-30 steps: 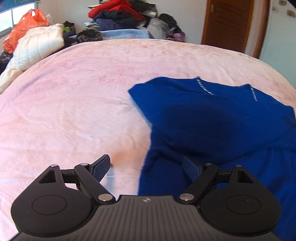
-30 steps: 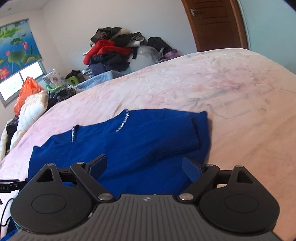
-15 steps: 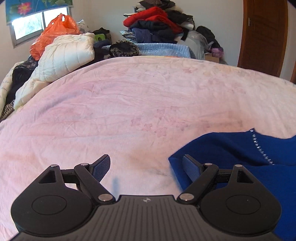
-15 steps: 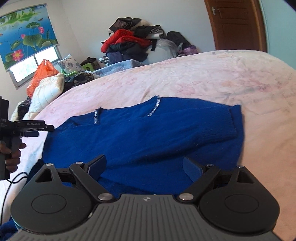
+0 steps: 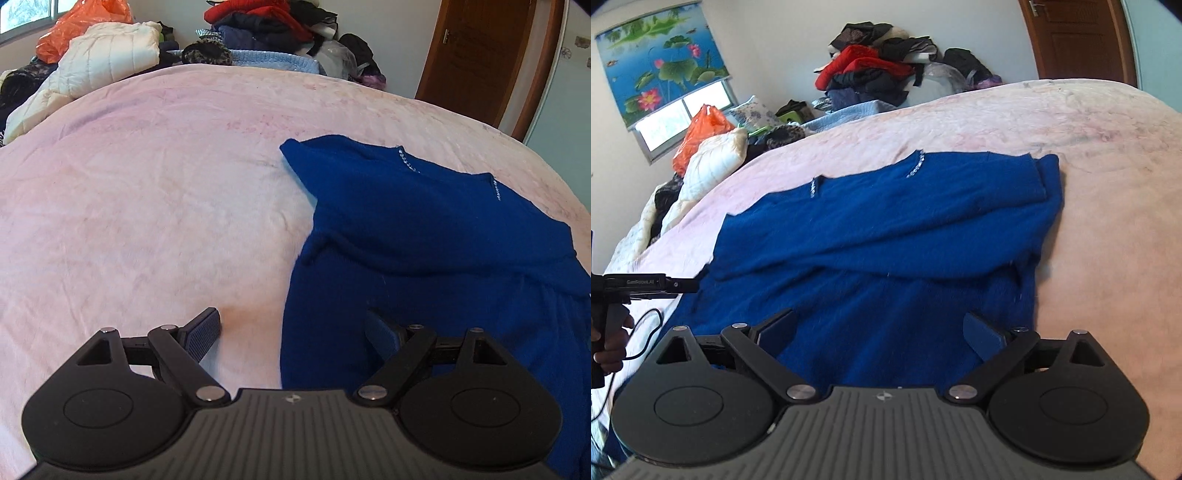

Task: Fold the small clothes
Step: 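Move both grippers down to the hem of the blue sweater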

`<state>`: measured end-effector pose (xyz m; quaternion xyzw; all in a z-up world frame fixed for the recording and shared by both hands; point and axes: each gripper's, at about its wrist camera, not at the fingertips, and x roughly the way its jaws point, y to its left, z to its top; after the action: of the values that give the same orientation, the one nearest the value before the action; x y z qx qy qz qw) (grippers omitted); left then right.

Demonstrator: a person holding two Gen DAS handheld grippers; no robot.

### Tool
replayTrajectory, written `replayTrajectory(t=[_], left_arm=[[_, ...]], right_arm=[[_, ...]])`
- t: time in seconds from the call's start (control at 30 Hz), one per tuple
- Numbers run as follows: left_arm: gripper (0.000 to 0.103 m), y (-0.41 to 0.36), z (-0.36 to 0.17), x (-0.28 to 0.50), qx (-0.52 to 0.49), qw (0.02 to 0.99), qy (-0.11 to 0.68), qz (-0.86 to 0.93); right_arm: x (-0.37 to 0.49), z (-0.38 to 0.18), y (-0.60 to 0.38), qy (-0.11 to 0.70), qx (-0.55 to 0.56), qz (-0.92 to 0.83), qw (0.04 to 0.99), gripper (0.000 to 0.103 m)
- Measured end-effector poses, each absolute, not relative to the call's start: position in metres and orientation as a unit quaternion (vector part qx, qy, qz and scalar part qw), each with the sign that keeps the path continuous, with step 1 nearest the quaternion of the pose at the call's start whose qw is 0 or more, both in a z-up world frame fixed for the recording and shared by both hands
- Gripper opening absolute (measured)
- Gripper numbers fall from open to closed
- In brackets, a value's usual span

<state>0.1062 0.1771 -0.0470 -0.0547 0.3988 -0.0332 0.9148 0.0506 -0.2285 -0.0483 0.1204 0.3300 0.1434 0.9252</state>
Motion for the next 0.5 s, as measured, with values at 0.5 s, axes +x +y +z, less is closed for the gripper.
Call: replayTrajectory(t=[0.5], left_arm=[[0.086,0.164,-0.04,0.024,-0.06,0.924,0.378,-0.02]], right_arm=[[-0.041,-0.044,-0.196,0.29,0.134,0.188,0.929,0.088]])
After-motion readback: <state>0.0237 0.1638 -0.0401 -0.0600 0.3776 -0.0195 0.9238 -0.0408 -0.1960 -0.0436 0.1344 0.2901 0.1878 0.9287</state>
